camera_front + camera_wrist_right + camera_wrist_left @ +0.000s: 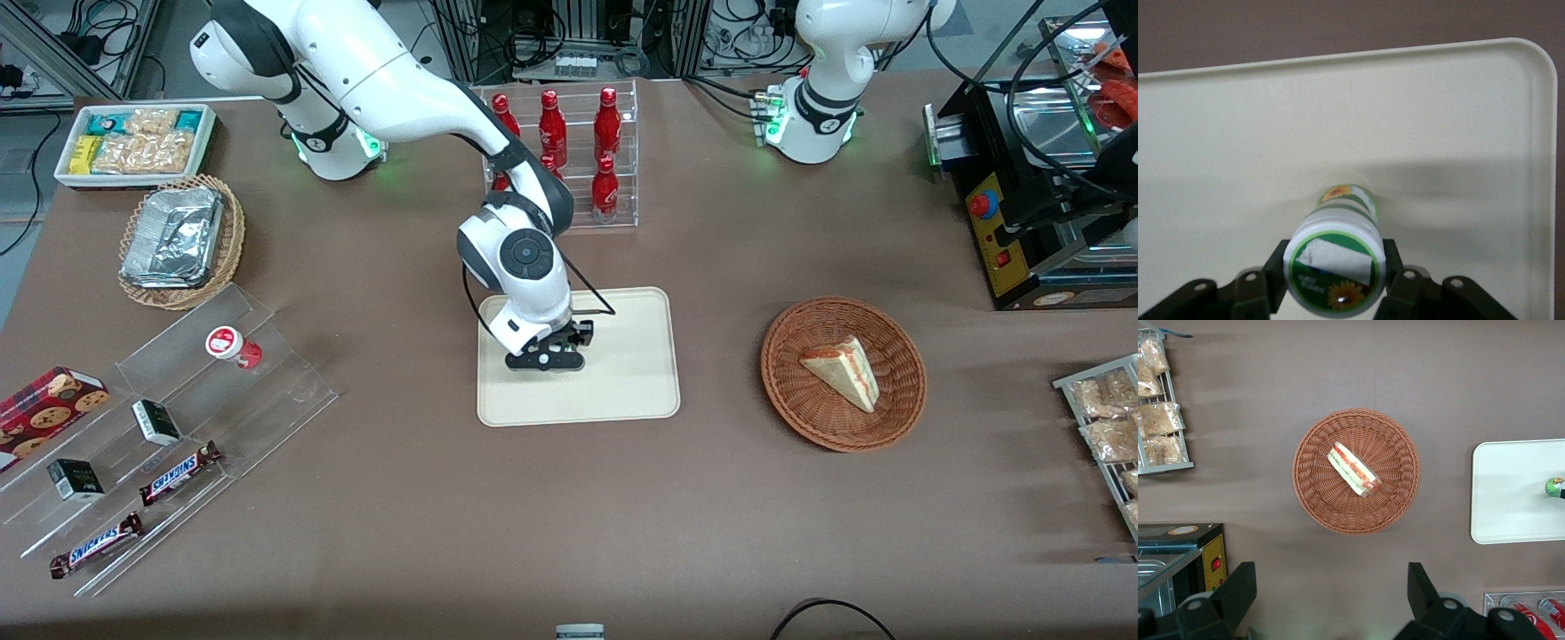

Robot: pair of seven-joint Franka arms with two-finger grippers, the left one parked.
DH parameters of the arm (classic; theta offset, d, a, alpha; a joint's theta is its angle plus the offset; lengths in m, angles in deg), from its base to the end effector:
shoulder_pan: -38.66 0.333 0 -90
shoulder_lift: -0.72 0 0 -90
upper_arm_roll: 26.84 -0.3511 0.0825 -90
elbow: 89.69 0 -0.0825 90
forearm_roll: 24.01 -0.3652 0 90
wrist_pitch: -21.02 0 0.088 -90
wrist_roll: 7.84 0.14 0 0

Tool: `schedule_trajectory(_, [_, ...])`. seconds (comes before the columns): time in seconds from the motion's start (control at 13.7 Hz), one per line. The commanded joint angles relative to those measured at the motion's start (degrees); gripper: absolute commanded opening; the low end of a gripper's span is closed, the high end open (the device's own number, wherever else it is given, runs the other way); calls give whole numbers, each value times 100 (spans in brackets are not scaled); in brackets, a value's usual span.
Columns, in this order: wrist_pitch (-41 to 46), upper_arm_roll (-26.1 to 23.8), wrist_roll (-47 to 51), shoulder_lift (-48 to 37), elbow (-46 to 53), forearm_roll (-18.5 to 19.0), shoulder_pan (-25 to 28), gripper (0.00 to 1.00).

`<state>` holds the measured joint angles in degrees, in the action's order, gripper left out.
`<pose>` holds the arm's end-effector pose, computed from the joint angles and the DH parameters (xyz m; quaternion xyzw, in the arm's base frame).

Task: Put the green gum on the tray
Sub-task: 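Lower the gum tub onto the tray and open the right gripper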

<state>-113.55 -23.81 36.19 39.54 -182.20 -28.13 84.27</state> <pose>0.5166 0.4855 0.2413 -0.9991 0.0308 -0.0142 0.0271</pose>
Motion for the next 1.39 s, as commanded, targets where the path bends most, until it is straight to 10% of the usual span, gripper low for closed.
schedule_trajectory(0.0, [-70, 67, 149, 143, 172, 148, 62, 93])
schedule_trajectory(1.31, [1571, 58, -744, -909, 111, 439, -245, 99])
